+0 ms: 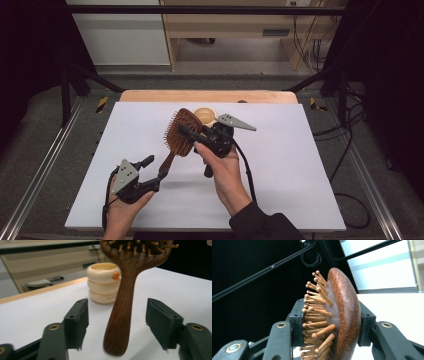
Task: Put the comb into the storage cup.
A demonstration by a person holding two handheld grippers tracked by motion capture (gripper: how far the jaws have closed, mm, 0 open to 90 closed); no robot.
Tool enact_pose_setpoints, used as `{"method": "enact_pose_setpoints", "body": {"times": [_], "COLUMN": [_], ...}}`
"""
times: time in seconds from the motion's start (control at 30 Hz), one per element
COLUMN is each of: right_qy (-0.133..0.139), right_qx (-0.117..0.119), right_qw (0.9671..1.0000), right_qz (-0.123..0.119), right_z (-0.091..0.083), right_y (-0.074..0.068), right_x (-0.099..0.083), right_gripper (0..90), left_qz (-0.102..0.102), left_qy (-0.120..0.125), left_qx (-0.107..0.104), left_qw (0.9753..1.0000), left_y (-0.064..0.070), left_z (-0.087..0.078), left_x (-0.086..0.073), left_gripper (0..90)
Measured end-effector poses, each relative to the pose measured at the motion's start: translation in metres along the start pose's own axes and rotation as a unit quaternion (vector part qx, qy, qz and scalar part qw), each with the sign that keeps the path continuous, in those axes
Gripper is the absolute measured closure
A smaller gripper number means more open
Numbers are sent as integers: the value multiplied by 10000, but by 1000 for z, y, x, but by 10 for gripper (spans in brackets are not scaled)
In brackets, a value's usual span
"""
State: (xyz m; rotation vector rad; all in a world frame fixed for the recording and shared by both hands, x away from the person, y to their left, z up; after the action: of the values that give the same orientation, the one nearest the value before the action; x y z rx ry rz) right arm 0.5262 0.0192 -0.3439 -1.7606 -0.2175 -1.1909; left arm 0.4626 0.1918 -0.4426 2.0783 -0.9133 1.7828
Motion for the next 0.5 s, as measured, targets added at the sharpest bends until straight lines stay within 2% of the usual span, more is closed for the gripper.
{"method": "enact_pose_setpoints", "body": {"times": [0.1,0.23,0.33,0.47,0.5], "right_qy": [67,99,97,200,209], "right_qx": [-78,-160,-230,-331,-344], "right_qw": [9999,9998,9997,9992,9991], "right_qz": [61,74,53,72,99], "right_z": [0,2,3,7,9], "right_y": [8,17,20,27,29], "right_x": [13,29,39,53,54], "right_gripper": [523,522,522,521,521], "left_qz": [-130,-299,-468,-515,-588], "left_qy": [70,-52,-44,-39,-31], "left_qx": [164,367,461,545,591], "left_qw": [9998,9989,9978,9972,9965], "left_y": [-7,-16,-24,-33,-36], "left_z": [-6,-16,-25,-30,-30], "left_x": [1,-8,-14,-18,-21], "left_gripper": [226,74,45,40,39]}}
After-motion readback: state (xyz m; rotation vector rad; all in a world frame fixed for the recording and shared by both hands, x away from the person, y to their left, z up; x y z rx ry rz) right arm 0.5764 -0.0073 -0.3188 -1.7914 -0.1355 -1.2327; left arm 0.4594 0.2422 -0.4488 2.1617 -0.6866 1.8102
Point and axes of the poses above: each handheld gripper's, and its own axes: z roughly forward along the jaws, x roughly out of its top, y roughly to its right, the point moved 7 cm from there along z, roughly forward along the jaws, and after that the axes turned 9 degrees about z, right-handed, at the moved point
